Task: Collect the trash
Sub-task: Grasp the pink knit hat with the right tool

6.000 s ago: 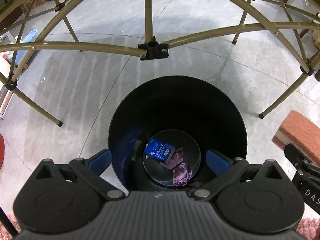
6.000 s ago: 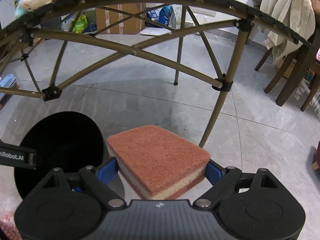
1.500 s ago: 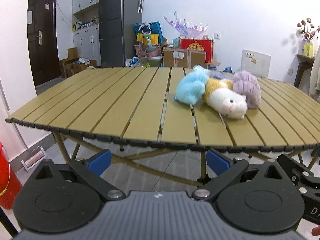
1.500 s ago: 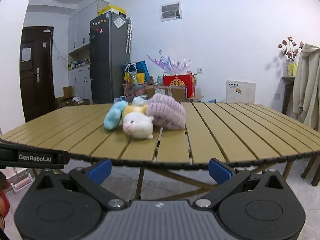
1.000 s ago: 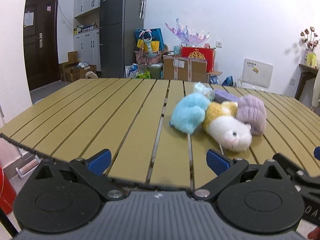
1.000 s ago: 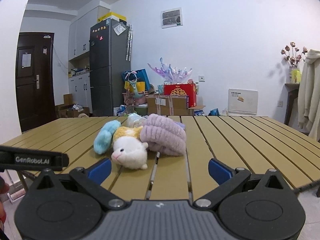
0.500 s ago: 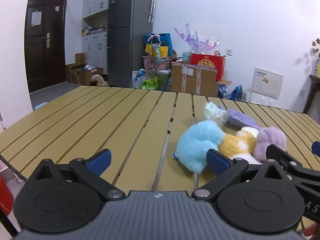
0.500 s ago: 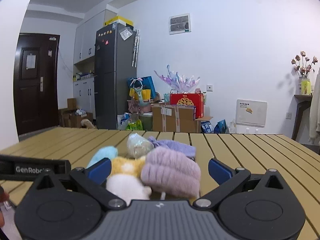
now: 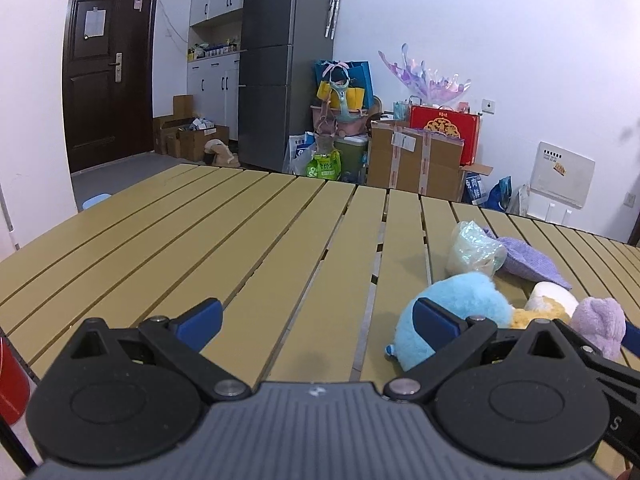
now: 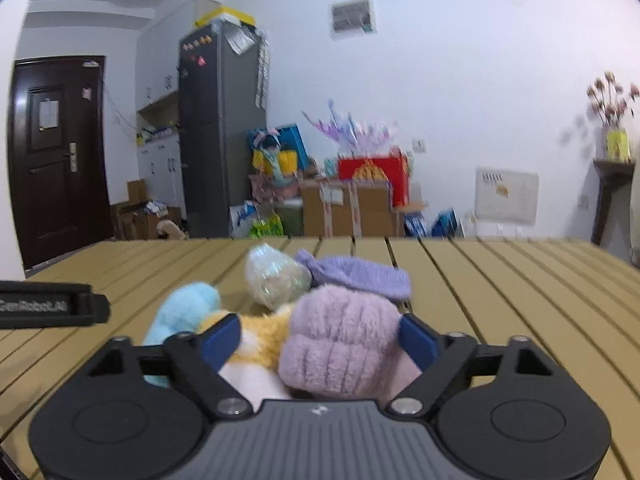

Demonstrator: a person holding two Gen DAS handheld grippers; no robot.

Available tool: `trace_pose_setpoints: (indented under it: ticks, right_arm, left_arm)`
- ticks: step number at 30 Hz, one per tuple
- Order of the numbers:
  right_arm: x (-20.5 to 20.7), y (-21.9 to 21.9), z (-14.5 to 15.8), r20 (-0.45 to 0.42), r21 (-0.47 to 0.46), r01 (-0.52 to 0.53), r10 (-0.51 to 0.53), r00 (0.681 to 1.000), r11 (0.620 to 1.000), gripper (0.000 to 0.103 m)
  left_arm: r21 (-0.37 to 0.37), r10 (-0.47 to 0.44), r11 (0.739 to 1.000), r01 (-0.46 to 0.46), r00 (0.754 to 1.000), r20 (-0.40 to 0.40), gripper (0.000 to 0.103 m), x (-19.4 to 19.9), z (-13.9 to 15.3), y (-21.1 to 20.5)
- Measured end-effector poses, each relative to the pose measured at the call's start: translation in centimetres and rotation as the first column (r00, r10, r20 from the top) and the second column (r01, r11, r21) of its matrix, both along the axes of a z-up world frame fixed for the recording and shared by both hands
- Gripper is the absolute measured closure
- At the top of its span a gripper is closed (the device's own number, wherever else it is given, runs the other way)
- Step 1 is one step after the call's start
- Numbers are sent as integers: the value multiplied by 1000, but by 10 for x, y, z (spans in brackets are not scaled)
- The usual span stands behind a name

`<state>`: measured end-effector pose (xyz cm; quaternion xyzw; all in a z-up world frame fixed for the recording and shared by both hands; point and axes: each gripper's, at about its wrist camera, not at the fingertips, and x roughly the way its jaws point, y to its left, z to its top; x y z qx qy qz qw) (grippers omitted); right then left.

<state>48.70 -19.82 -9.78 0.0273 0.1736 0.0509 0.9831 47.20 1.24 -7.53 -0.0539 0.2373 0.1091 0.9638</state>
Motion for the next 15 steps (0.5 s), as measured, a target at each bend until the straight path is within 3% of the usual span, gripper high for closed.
trace_pose_setpoints:
  ticks: [1,5,9,15]
  right_arm:
    - [0,-3,0,-3,21,-4,4,1000,1000,24]
    - [2,-7,-1,-35,18,7,-7,999,1000,55]
    - [3,-11,-5,-63,33,12,-10,998,999,65]
    - [-1,-20,-2,-34,70,24,-21,999,997,74]
  left_arm:
    - [-3,-5,1000,5,1000,-2,0,1,0,1]
    - [-6,-29,1000,29,999,-17,0,3,-2,0]
    - [0,-69,998,69,997,-41,0,6,-5,-4]
    - [43,-150,987,152,987,-53,0,4,-7,-19]
